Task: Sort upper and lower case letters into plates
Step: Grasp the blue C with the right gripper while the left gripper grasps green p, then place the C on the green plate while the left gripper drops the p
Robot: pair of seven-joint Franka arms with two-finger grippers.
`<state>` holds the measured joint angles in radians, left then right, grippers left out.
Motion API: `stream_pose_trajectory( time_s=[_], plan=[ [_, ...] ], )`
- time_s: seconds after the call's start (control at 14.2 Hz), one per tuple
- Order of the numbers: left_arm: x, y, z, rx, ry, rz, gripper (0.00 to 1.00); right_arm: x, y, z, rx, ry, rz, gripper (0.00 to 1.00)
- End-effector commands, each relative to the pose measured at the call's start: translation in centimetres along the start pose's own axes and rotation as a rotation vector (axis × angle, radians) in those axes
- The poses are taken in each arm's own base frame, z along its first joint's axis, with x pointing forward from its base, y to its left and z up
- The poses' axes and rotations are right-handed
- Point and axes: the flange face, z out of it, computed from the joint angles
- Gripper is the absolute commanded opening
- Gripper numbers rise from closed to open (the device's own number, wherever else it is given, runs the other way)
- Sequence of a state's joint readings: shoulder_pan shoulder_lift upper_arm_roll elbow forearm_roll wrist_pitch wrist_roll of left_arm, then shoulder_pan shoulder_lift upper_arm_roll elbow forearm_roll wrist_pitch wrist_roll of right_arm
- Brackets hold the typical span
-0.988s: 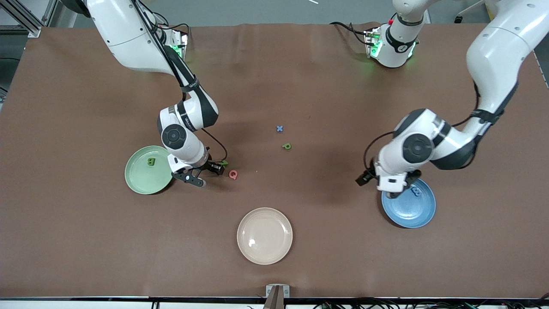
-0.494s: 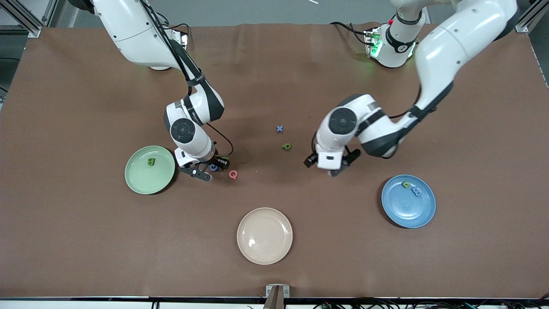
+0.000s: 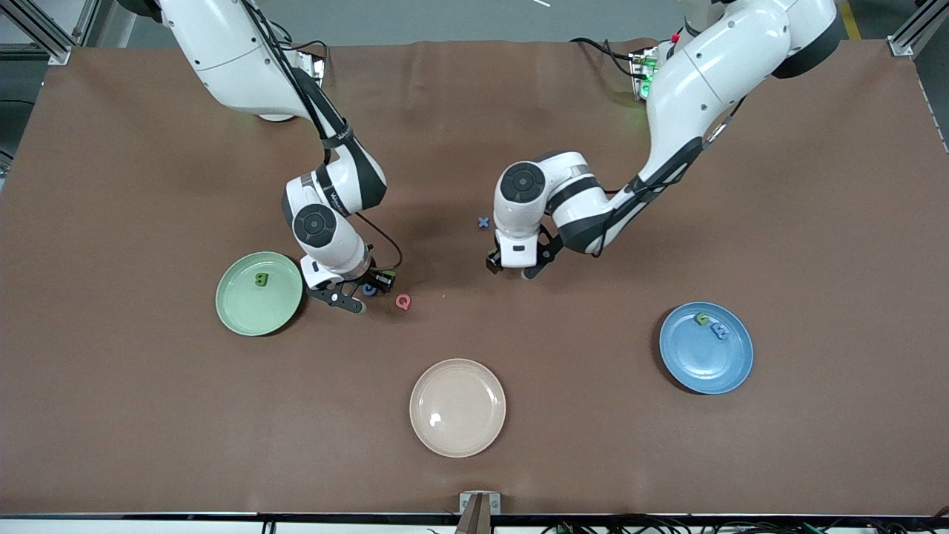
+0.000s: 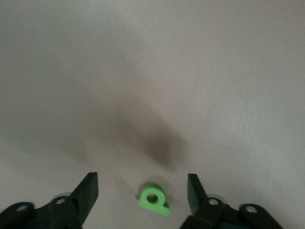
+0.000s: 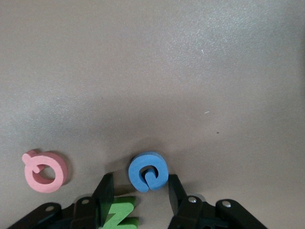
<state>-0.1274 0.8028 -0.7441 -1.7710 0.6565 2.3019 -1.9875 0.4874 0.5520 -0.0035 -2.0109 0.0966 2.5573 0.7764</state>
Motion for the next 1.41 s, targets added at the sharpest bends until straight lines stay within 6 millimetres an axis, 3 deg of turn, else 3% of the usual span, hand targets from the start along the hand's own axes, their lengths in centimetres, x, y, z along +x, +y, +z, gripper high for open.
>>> stream_pose_trajectory(
  time_s=[0.0, 0.49, 0.64, 0.71, 0.78, 0.85, 0.99, 1.2, 1.34],
  plan=[
    [-0.6, 0.4, 0.4, -0.018, -0.011, -0.014, 0.75, 0.6, 1.5, -0.2, -0.019, 0.006, -0.019, 0.52],
    [-2.0, 0.3, 2.1, -0.024, -0.011, 0.005, 0.70, 1.4, 1.9, -0.1, -0.019, 0.012, -0.014, 0.46],
    [-2.2, 0.3, 2.3, -0.020, -0.010, 0.010, 0.65, 1.3, 1.8, 0.0, -0.021, 0.007, -0.012, 0.31],
    [-2.3, 0.3, 2.3, -0.020, -0.010, 0.011, 0.62, 1.3, 1.8, -0.1, -0.023, 0.007, -0.014, 0.18],
    [-2.2, 0.3, 2.4, -0.019, -0.011, 0.013, 0.55, 1.4, 1.9, -0.1, -0.023, 0.007, -0.011, 0.05],
    [-2.2, 0.3, 2.4, -0.019, -0.011, 0.014, 0.47, 1.6, 1.9, -0.3, -0.020, 0.010, -0.014, 0.01],
    [-2.2, 0.3, 2.3, -0.019, -0.011, 0.021, 0.26, 3.9, 3.2, -1.5, -0.017, 0.031, -0.018, 0.00],
    [-1.9, 0.2, 2.6, -0.011, -0.020, 0.008, 0.17, 8.7, 6.2, -5.3, -0.040, -0.015, -0.077, 0.00],
    [-0.9, 0.4, 2.0, -0.020, -0.014, -0.003, 0.02, 11.5, 8.7, -7.7, -0.061, -0.073, -0.133, 0.00]
  ],
)
